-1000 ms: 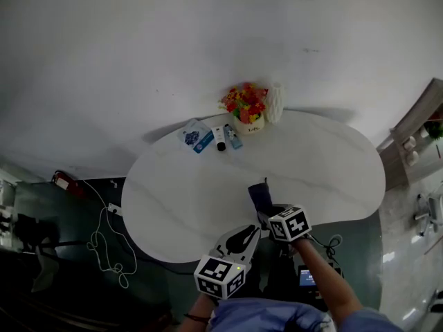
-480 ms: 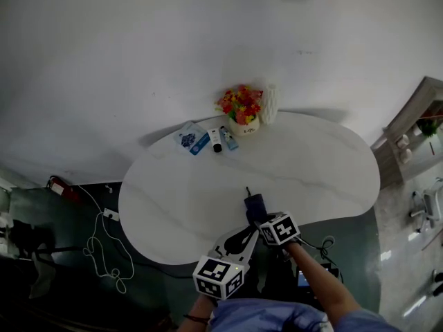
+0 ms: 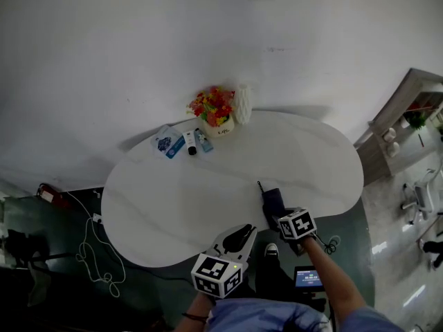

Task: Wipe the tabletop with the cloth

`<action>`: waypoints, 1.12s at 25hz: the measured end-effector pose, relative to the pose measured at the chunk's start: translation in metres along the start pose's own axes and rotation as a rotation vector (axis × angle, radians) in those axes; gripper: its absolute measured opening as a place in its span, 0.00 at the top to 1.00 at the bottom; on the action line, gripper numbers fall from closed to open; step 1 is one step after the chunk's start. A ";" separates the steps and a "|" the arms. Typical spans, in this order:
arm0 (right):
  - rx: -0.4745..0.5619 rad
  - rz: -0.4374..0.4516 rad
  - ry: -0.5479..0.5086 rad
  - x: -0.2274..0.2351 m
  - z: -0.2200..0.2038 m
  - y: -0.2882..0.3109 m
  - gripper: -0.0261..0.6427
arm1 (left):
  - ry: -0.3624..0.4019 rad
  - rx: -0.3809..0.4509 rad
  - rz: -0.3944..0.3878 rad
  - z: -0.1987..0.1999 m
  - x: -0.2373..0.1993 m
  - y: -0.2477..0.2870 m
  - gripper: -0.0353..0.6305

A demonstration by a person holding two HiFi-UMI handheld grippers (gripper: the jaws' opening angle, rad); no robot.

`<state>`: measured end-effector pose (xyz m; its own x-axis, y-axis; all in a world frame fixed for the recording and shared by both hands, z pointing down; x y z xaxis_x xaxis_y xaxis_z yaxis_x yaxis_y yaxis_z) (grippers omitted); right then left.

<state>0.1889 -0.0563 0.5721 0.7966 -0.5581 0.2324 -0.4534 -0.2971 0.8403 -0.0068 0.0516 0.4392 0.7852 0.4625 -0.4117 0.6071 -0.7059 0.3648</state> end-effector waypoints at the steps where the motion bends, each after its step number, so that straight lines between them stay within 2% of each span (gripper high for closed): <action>1: 0.004 -0.013 0.019 0.014 -0.004 -0.006 0.84 | 0.002 -0.005 -0.006 0.000 0.004 0.006 0.86; 11: 0.047 -0.189 0.204 0.167 -0.053 -0.081 0.84 | 0.008 -0.033 -0.050 0.003 0.052 0.079 0.86; 18: 0.069 -0.285 0.320 0.260 -0.089 -0.126 0.84 | 0.009 -0.033 -0.049 0.006 0.080 0.124 0.86; 23: 0.078 -0.331 0.360 0.299 -0.105 -0.146 0.84 | 0.008 -0.036 -0.033 0.006 0.090 0.136 0.86; 28: 0.081 -0.341 0.379 0.299 -0.101 -0.149 0.84 | 0.001 -0.031 0.010 0.001 0.086 0.127 0.86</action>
<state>0.5350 -0.1010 0.5662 0.9867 -0.1033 0.1257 -0.1602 -0.4802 0.8624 0.1378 0.0017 0.4493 0.7914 0.4560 -0.4072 0.6027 -0.6934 0.3949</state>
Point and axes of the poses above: the fingertips, and each gripper's own axes: y forward along the fingers, x to its right, z out of its top, the point moved 10 cm from there along -y, backward along the fingers, and after that the axes turned 1 degree about -x, right-handed, at the moved point
